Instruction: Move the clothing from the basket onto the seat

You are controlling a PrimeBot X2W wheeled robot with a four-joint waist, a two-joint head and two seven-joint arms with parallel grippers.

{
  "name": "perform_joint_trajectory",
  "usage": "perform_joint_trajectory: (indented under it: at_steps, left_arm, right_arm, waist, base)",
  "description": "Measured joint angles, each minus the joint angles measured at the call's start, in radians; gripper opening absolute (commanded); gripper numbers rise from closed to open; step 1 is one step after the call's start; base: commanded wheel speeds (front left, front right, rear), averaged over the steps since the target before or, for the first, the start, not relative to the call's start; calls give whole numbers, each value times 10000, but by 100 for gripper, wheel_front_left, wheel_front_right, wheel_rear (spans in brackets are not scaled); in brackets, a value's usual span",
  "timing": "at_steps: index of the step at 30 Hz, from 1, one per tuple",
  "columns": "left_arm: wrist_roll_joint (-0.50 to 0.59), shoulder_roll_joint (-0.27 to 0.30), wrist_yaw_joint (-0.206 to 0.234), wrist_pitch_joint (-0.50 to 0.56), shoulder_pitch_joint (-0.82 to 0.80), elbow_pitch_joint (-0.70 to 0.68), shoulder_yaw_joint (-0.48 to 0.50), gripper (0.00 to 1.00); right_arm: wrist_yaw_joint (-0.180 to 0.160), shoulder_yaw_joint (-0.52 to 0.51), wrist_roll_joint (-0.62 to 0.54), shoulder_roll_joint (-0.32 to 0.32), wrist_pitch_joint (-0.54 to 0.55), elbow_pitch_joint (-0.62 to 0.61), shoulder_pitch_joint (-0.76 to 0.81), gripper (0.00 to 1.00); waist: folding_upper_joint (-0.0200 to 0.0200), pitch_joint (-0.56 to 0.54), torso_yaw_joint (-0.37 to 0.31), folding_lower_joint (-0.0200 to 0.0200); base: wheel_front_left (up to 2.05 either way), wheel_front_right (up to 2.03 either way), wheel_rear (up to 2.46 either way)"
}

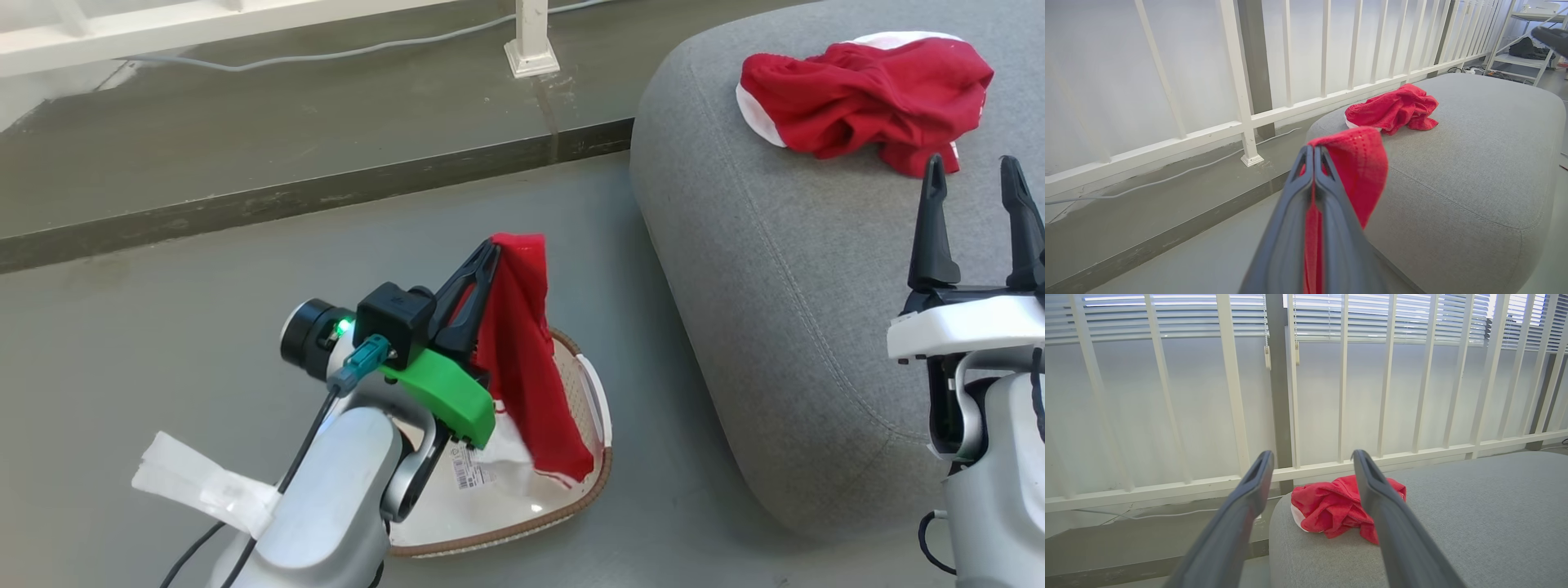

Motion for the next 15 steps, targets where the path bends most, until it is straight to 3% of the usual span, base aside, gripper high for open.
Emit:
perform_joint_trajectory:
  at_steps: [1,2,3,4,15]
  left_arm:
    - [-13,8,35,6,42,-2,15,15]
    - [-13,4,42,71,75,-2,4,45]
    - [-13,4,42,79,114,-4,-13,88]
    - [-17,10,44,81,157,-12,-21,100]
    - [-25,79,234,148,246,-336,65,100]
  right_arm:
    - [-2,-8,0,0,0,-8,0,100]
    - [-25,-40,0,0,0,-19,2,100]
    - [-27,-67,0,-10,0,-36,5,100]
    - [-27,-63,0,-13,0,-44,6,100]
    - [-17,0,0,2,0,-77,7,100]
  waist:
    - [0,-6,14,0]
    - [0,-12,36,0]
    - [0,-20,65,0]
    - [0,-29,97,0]
    - [0,-84,226,0]
  base:
    - [0,0,0]
    - [0,0,0]
    - [0,0,0]
    - [0,0,0]
    - [0,0,0]
